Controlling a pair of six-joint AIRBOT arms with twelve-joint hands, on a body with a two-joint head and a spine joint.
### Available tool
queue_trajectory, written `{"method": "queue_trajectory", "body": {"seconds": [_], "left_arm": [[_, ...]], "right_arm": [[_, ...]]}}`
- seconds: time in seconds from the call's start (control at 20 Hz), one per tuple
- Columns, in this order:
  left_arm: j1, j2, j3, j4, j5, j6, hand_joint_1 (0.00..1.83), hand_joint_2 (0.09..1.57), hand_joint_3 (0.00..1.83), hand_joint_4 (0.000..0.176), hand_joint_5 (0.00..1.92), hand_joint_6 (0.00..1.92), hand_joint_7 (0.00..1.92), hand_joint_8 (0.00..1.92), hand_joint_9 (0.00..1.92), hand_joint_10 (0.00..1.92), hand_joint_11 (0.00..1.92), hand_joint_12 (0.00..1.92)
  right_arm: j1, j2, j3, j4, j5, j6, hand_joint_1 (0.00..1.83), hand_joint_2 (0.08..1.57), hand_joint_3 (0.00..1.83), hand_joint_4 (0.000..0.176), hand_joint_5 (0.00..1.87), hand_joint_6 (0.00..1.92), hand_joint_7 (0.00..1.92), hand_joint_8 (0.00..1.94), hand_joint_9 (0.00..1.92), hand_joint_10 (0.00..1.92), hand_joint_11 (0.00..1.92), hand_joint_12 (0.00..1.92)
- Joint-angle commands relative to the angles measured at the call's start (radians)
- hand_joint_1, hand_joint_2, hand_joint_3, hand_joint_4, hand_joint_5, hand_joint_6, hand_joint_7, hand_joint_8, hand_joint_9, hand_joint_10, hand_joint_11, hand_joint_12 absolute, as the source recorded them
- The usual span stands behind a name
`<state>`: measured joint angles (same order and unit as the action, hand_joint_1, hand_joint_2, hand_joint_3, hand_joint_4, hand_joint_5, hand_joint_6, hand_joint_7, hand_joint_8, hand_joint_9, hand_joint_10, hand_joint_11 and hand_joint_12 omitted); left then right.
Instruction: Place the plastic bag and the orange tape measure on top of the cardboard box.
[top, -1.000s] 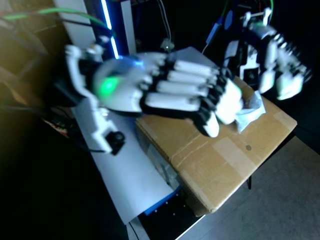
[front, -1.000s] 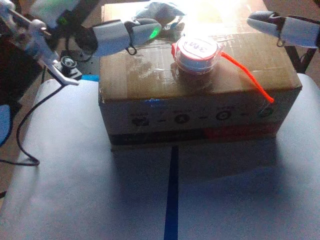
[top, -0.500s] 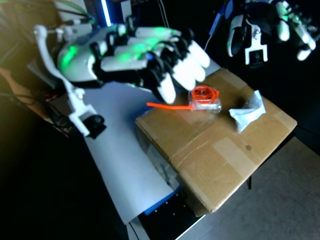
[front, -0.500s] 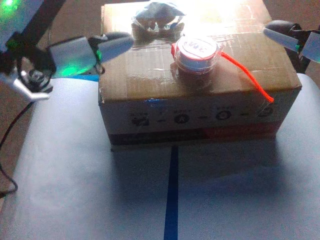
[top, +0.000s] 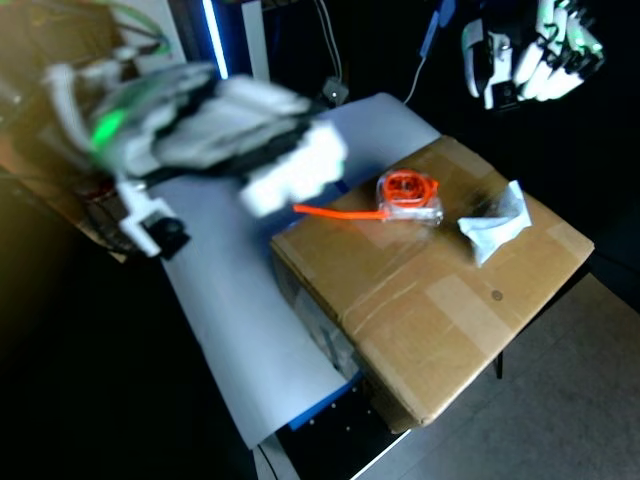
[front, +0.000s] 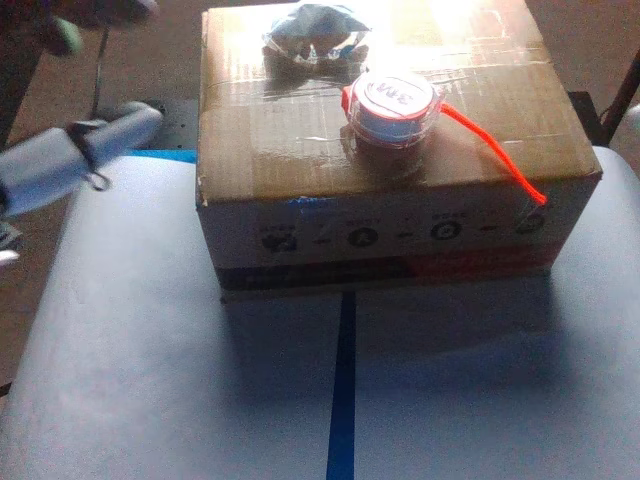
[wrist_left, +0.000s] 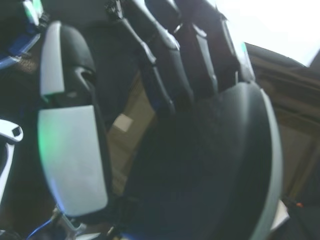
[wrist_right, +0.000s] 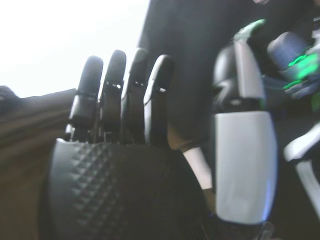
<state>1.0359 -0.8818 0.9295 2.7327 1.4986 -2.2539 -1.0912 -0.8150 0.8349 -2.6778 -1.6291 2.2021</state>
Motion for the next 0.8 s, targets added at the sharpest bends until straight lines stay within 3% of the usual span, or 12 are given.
{"method": "queue_trajectory", "body": {"seconds": [0.0, 0.1, 0.15, 0.2, 0.25, 0.35, 0.4, 0.45, 0.5, 0.55, 0.65, 0.75], "left_arm": [[0.018, 0.01, 0.004, -0.012, 0.211, -0.034, 0.87, 1.14, 0.01, 0.024, 0.03, 0.65, 0.21, 0.52, 0.13, 0.86, 0.01, 1.69], [0.078, 0.011, 0.017, -0.079, 0.268, -0.118, 0.69, 1.13, 0.01, 0.068, 0.0, 0.0, 0.29, 0.28, 0.26, 0.76, 0.08, 1.69], [0.08, 0.01, 0.026, -0.08, 0.268, -0.146, 0.7, 1.16, 0.01, 0.07, 0.09, 0.03, 0.4, 0.29, 0.32, 0.76, 0.15, 1.71], [0.079, 0.013, 0.028, -0.081, 0.268, -0.153, 0.75, 1.13, 0.0, 0.039, 0.43, 0.16, 0.45, 0.23, 0.38, 0.66, 0.23, 1.63], [0.079, 0.015, 0.028, -0.078, 0.268, -0.149, 0.78, 1.1, 0.0, 0.037, 0.53, 0.17, 0.47, 0.13, 0.38, 0.59, 0.27, 1.59], [0.07, 0.03, 0.028, -0.045, 0.268, -0.142, 0.71, 1.17, 0.01, 0.07, 0.29, 0.05, 0.33, 0.02, 0.36, 0.52, 0.26, 1.58], [0.057, 0.044, 0.025, -0.018, 0.268, -0.136, 0.75, 1.16, 0.0, 0.082, 0.28, 0.03, 0.42, 0.04, 0.39, 0.61, 0.26, 1.63], [0.04, 0.054, 0.022, 0.008, 0.268, -0.123, 0.74, 1.17, 0.0, 0.07, 0.24, 0.01, 0.52, 0.09, 0.38, 0.83, 0.28, 1.68], [0.021, 0.064, 0.017, 0.033, 0.268, -0.101, 0.76, 1.17, 0.0, 0.078, 0.28, 0.01, 0.51, 0.55, 0.43, 1.1, 0.35, 1.69], [-0.001, 0.071, 0.012, 0.06, 0.268, -0.076, 0.8, 1.15, 0.0, 0.089, 0.3, 0.01, 0.42, 1.0, 0.47, 1.26, 0.4, 1.69], [-0.051, 0.076, 0.011, 0.105, 0.268, -0.052, 0.9, 1.12, 0.0, 0.023, 0.59, 0.2, 0.42, 1.12, 0.36, 1.4, 0.34, 1.79], [-0.08, 0.077, 0.015, 0.128, 0.268, -0.029, 0.72, 1.11, 0.0, 0.003, 0.47, 0.68, 0.3, 0.82, 0.21, 1.11, 0.31, 1.73]], "right_arm": [[0.01, -0.004, 0.002, -0.041, -0.134, 0.012, 0.9, 1.04, 0.0, 0.072, 0.0, 0.3, 0.08, 0.58, 0.01, 0.97, 0.0, 1.54], [0.01, -0.005, 0.005, -0.036, -0.134, 0.012, 0.81, 1.04, 0.0, 0.101, 0.0, 0.0, 0.11, 0.45, 0.07, 0.94, 0.0, 1.58], [0.011, 0.002, 0.005, -0.036, -0.134, 0.02, 0.8, 1.05, 0.0, 0.093, 0.01, 0.01, 0.05, 0.86, 0.16, 1.03, 0.09, 1.61], [0.01, 0.014, 0.006, -0.037, -0.134, 0.028, 0.78, 1.12, 0.02, 0.042, 0.03, 0.02, 0.1, 1.12, 0.3, 1.14, 0.2, 1.59], [0.01, 0.017, 0.007, -0.041, -0.134, 0.028, 0.77, 1.12, 0.01, 0.039, 0.05, 0.05, 0.18, 1.17, 0.4, 1.14, 0.27, 1.55], [0.029, 0.03, 0.011, -0.075, -0.134, 0.028, 0.67, 1.11, 0.0, 0.039, 0.0, 0.92, 0.21, 0.97, 0.32, 1.0, 0.24, 1.52], [0.048, 0.042, 0.011, -0.103, -0.134, 0.028, 0.65, 1.12, 0.0, 0.054, 0.0, 0.93, 0.2, 0.99, 0.31, 1.03, 0.22, 1.51], [0.069, 0.051, 0.012, -0.127, -0.134, 0.028, 0.68, 1.17, 0.01, 0.039, 0.03, 1.01, 0.31, 1.07, 0.41, 1.11, 0.22, 1.52], [0.083, 0.053, 0.016, -0.14, -0.134, 0.028, 0.66, 1.2, 0.01, 0.026, 0.27, 1.27, 0.51, 1.3, 0.55, 1.4, 0.36, 1.73], [0.092, 0.053, 0.022, -0.142, -0.134, 0.028, 0.64, 1.18, 0.0, 0.0, 0.16, 1.39, 0.5, 1.58, 0.57, 1.7, 0.47, 1.91], [0.123, 0.061, 0.023, -0.161, -0.134, 0.028, 0.8, 1.13, 0.0, 0.0, 0.33, 1.8, 0.45, 1.93, 0.54, 1.92, 0.52, 1.92], [0.142, 0.062, 0.031, -0.174, -0.134, 0.028, 0.79, 1.11, 0.0, 0.035, 0.02, 1.89, 0.04, 1.87, 0.23, 1.92, 0.48, 1.92]]}}
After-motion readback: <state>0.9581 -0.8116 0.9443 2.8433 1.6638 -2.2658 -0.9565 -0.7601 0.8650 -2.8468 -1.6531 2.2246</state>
